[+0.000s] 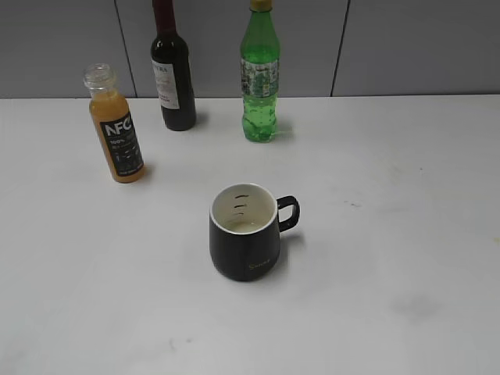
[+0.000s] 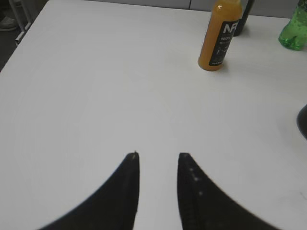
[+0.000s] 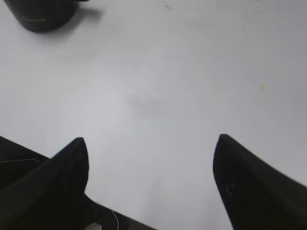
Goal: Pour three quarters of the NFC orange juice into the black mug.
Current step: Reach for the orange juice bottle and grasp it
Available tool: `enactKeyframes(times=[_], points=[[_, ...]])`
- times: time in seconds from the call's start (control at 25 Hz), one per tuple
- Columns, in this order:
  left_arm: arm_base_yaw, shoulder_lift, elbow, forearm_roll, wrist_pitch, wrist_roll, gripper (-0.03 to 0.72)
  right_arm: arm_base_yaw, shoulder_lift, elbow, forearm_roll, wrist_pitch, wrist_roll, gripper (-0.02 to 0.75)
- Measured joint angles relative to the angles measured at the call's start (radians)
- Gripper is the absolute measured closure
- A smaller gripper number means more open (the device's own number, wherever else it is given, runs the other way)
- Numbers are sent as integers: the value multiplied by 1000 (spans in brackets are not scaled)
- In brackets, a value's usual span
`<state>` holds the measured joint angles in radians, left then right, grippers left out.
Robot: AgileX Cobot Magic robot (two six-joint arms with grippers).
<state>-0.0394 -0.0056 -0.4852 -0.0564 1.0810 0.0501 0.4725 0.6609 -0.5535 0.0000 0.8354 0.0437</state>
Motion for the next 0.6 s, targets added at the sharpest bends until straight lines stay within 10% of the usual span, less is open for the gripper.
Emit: enactKeyframes(times=[0.6], points=[[0, 0, 0, -1, 0, 1, 470, -360, -615, 142, 11, 104, -24, 76]])
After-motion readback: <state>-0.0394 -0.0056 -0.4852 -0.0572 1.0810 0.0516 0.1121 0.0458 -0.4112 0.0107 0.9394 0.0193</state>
